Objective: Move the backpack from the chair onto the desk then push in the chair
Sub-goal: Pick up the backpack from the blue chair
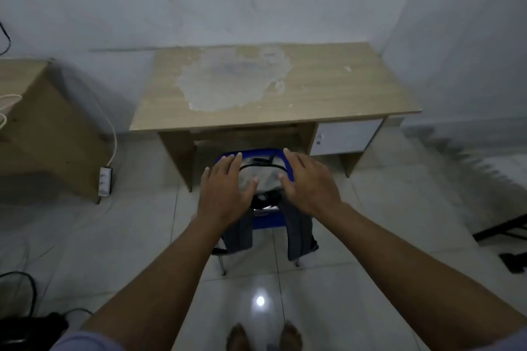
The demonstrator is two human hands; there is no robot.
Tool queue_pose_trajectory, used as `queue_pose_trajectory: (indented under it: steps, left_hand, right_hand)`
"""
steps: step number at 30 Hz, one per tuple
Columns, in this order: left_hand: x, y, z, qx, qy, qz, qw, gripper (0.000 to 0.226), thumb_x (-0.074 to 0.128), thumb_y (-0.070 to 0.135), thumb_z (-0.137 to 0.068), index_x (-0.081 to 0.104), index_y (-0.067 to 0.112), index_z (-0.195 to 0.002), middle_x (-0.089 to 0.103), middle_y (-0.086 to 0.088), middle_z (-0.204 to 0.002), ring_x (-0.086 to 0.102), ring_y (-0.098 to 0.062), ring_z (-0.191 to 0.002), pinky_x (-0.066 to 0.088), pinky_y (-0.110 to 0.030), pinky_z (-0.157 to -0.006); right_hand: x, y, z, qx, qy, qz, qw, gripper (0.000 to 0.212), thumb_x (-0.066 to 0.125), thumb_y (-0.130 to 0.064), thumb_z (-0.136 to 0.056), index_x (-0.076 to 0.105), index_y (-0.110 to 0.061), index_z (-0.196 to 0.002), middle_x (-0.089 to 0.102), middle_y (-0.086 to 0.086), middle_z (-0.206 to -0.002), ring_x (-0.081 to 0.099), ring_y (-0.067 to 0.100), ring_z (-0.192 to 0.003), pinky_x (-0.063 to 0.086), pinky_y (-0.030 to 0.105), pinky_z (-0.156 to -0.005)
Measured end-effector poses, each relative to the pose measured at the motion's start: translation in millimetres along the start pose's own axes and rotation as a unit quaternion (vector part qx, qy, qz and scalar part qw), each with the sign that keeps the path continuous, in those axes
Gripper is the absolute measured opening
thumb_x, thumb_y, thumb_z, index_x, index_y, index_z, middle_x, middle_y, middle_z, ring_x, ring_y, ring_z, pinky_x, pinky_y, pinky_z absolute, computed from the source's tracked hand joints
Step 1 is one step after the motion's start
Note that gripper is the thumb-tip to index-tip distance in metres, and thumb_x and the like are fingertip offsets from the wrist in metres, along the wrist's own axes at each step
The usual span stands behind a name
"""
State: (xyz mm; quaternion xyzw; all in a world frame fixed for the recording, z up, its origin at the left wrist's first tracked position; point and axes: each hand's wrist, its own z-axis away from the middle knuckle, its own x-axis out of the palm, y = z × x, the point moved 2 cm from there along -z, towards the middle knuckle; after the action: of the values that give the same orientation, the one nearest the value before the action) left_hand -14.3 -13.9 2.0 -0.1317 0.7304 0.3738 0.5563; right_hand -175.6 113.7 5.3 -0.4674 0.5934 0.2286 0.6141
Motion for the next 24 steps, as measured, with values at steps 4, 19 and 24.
queue_pose_trajectory:
  steps: [4,19,24]
  left_hand:
    - [21.1,-4.9,18.3,0.001,-0.063,-0.013,0.998,0.080,0.051,0.067,-0.089,0.032,0.025,-0.154,0.035,-0.003,-0.161,0.032,-0.024,-0.148,0.025,-0.055,-0.121]
    - [46.6,-9.2,38.6,0.025,-0.098,-0.048,0.994,0.069,0.068,0.039,-0.087,0.041,0.030,-0.150,0.045,-0.002,-0.153,0.045,-0.026,-0.138,0.035,-0.049,-0.113]
    - [47.7,-10.3,38.3,0.033,-0.099,-0.040,0.994,0.074,0.069,0.035,-0.083,0.040,0.030,-0.151,0.045,0.000,-0.154,0.043,-0.023,-0.141,0.035,-0.048,-0.113]
  right_hand:
    - [23.9,9.8,25.5,0.100,-0.071,-0.009,0.992,0.069,0.047,-0.054,-0.097,0.034,-0.015,-0.153,0.051,0.009,-0.148,0.046,0.028,-0.135,0.037,0.051,-0.112]
    - [53.8,51.6,45.2,0.262,-0.071,-0.380,0.884,0.009,0.067,-0.033,-0.096,0.067,-0.024,-0.097,0.063,-0.008,-0.087,0.057,0.007,-0.078,0.043,0.021,-0.061]
    - [43.2,69.1,11.8,0.212,-0.109,-0.309,0.921,0.017,0.059,-0.029,-0.100,0.059,-0.035,-0.084,0.064,-0.012,-0.085,0.059,0.005,-0.081,0.044,0.022,-0.063]
